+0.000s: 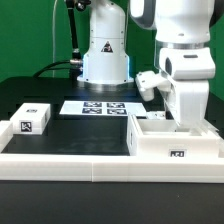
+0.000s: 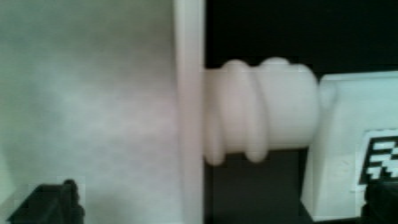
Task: Assemble cabinet
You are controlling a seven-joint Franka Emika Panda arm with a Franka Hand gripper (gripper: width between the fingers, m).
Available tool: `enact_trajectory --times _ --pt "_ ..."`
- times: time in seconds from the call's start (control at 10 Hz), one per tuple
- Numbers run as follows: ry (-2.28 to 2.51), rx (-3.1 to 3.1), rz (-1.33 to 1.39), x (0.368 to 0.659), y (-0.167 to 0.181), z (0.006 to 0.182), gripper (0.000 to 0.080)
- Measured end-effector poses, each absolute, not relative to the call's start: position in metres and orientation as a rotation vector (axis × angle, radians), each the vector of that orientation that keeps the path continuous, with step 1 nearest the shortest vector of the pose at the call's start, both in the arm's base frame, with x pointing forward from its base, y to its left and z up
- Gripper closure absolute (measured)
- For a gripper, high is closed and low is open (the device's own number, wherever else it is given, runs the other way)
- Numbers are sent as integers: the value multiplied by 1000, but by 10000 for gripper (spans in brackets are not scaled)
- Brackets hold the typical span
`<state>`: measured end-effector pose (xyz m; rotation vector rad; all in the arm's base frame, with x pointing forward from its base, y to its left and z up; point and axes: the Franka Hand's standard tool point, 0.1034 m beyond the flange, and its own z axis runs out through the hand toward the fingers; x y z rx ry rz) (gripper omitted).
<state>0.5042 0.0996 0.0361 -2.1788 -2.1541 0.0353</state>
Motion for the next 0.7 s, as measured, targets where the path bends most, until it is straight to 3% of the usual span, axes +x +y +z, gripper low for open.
enact_trajectory --times 0.4,0.7 --pt "-2180 -2217 17 498 99 81 3" --pt "-2079 -2327 -49 459 127 78 3"
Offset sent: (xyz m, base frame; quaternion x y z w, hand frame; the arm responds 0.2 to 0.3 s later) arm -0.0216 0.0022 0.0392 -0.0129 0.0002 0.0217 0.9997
